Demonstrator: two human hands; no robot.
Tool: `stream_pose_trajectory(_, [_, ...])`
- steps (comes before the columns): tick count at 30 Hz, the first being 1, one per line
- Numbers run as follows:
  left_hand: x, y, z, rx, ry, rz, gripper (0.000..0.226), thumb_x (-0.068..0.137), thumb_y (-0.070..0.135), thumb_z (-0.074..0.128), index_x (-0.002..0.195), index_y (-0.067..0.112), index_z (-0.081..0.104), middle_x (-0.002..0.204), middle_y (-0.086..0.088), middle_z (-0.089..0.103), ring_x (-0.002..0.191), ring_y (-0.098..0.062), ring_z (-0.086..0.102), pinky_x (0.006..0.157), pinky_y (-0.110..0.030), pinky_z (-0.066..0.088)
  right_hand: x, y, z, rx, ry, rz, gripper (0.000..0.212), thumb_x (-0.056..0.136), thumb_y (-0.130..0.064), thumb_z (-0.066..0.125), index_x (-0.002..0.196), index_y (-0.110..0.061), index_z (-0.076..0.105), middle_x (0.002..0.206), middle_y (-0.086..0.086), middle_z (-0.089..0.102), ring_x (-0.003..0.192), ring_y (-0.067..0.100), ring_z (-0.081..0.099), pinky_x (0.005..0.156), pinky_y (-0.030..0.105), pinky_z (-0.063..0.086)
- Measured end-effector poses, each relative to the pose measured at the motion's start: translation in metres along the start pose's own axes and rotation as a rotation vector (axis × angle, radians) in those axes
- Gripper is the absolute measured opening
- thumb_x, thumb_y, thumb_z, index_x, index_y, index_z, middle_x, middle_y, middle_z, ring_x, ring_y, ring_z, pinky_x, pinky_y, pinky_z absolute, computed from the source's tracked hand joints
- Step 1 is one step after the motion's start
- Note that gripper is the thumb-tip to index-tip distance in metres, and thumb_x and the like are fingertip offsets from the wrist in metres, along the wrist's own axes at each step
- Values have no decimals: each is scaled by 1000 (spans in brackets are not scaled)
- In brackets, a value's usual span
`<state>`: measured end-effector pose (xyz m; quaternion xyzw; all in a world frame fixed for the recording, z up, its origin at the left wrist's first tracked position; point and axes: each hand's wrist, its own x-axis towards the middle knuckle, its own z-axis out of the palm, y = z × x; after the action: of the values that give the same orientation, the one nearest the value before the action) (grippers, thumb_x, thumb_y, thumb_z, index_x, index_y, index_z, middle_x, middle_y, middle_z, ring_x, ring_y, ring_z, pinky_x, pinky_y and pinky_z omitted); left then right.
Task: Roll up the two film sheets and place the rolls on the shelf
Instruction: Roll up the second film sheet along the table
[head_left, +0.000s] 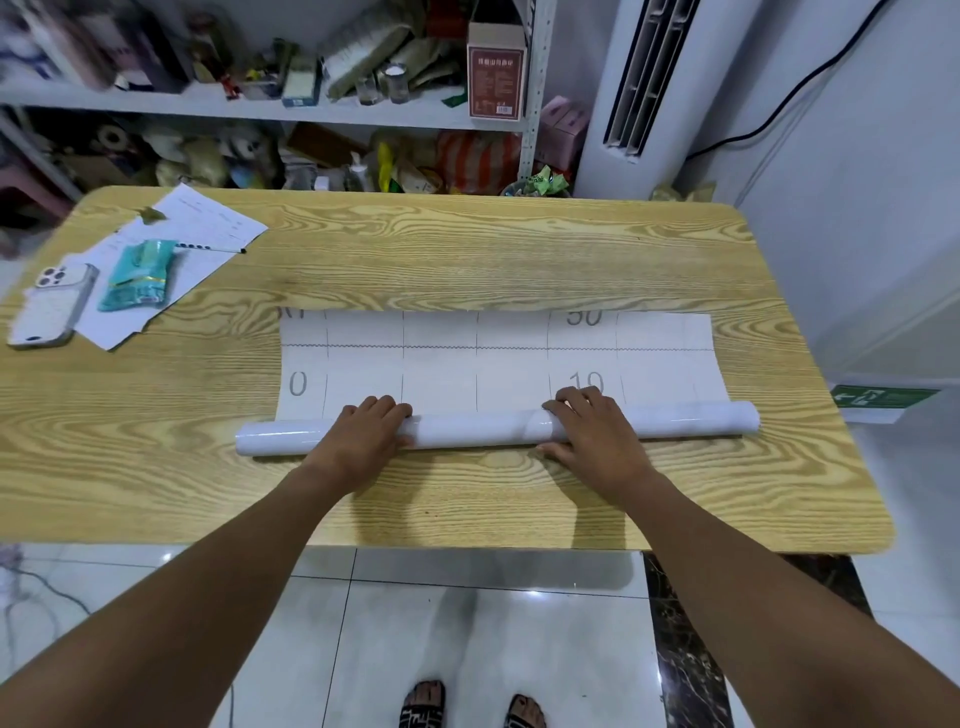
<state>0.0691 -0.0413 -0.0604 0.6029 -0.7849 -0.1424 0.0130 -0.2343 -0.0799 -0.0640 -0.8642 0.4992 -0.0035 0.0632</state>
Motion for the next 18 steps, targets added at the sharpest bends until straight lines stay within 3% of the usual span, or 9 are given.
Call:
stream_pose_trajectory(5, [0,-1,0,-27,16,-15,27,95,22,46,116,6,52,104,-13,47,76,-26,44,73,-34,36,3,-2,-3,49,-38,22,52,90,-42,53,134,-15,45,126,4,49,114,26,42,96,36,35])
stream_pose_trajectory(8, [0,1,-1,-11,6,-34,37,96,28,44,125,6,48,112,-14,48,93,-30,47,80,-38,39,3,-2,-4,75,-59,25,53,92,-39,52,138,-17,38,127,5,50,115,25,42,98,36,36])
stream_pose_trajectory(11, [0,-1,-1,-17,-26,-55,54,91,39,49,134,8,39,120,-13,47,110,-30,41,90,-38,35,3,-4,-3,146,-45,38,44,92,-33,55,129,-12,47,123,7,54,114,26,44,96,38,38])
stream_pose_trajectory(14, [-1,-4,-1,5,-69,-63,64,86,43,56,136,10,34,124,-10,44,113,-27,39,92,-37,34,2,-6,-1,140,-33,23,38,93,-33,53,123,-9,52,119,7,55,111,26,46,94,38,39])
stream_pose_trajectory(18, [-1,-2,-4,-86,-31,-68,63,79,28,69,130,6,39,122,-15,40,104,-31,46,86,-39,42,3,-8,3,108,17,6,34,92,-28,55,118,-6,56,117,8,55,105,27,48,90,39,41])
